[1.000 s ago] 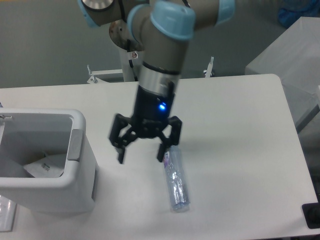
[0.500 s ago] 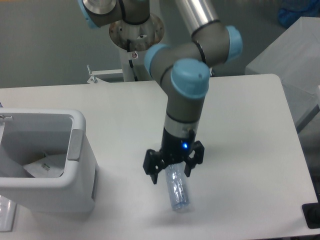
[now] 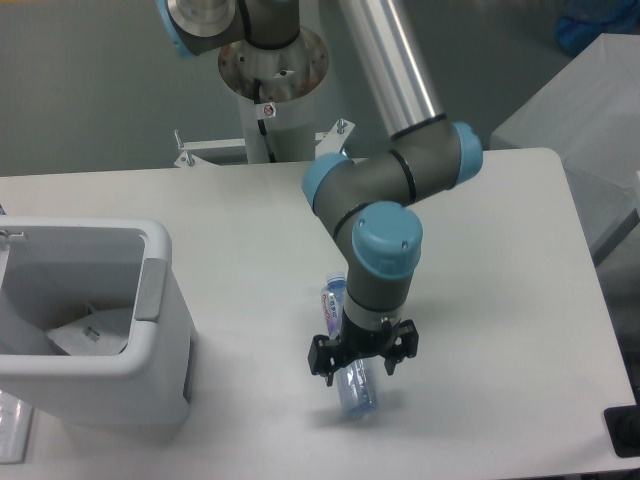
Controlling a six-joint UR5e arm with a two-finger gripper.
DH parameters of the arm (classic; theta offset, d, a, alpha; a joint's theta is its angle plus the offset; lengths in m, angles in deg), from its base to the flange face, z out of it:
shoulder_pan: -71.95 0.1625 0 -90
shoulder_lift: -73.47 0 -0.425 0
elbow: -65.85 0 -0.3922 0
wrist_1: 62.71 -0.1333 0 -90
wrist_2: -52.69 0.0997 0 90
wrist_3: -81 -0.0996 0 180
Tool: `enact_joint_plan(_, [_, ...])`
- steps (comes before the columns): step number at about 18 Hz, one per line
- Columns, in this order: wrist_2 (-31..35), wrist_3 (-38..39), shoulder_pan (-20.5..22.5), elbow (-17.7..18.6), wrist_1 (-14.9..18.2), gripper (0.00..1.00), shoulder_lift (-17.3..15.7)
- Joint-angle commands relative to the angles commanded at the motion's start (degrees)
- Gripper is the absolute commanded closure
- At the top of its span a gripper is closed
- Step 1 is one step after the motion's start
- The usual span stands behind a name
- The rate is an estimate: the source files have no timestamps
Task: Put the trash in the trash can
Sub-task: 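Lower the gripper around the bottle and close on it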
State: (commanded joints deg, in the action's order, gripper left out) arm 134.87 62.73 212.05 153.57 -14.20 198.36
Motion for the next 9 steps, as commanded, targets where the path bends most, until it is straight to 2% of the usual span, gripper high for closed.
enact_joint_plan(9, [0.09, -1.42, 0.0, -2.02, 0.0, 0.0, 3.43])
